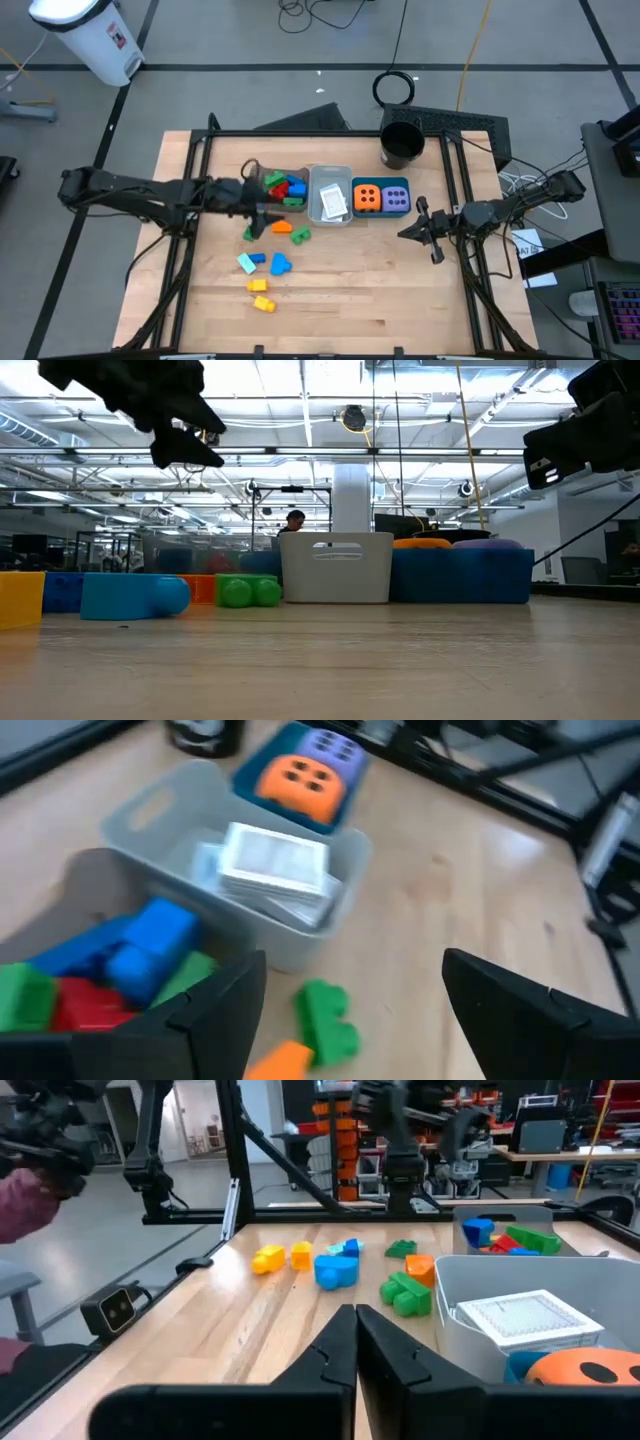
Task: Pick & Place Toys
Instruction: Put the green game piece into the black bin
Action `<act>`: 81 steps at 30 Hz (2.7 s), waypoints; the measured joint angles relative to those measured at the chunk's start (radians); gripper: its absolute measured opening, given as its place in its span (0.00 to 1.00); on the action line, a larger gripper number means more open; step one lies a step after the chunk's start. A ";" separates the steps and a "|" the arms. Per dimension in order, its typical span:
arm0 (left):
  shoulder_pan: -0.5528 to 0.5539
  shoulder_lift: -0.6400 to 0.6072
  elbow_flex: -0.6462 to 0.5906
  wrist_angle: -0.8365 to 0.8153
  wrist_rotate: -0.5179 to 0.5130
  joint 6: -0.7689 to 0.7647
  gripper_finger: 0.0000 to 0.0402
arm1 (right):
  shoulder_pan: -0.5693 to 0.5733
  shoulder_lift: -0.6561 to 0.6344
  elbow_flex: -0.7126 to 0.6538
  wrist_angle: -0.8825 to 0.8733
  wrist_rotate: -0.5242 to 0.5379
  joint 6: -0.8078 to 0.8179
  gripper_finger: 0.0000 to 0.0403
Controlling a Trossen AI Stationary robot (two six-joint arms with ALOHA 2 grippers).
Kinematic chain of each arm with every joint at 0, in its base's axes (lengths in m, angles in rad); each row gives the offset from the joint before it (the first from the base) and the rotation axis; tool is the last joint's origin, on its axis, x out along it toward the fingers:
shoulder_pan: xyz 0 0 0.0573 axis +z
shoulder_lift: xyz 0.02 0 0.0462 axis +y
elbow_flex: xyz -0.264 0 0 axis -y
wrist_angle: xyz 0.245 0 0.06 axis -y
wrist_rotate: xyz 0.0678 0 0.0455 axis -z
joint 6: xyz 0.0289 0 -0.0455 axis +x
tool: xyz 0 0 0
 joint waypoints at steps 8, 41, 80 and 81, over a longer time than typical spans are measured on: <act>-0.168 0.065 0.000 0.008 -0.013 -0.133 0.77 | 0.000 0.000 -0.001 -0.008 -0.002 0.010 0.01; -0.229 0.617 0.000 0.305 -0.283 -0.024 0.77 | 0.000 0.001 -0.002 -0.007 -0.004 0.011 0.01; -0.347 0.767 0.216 0.118 -0.327 0.667 0.77 | 0.000 0.001 -0.002 -0.006 -0.004 0.011 0.01; -0.343 0.777 0.217 0.127 -0.339 0.667 0.77 | 0.000 0.001 -0.002 -0.006 -0.004 0.011 0.01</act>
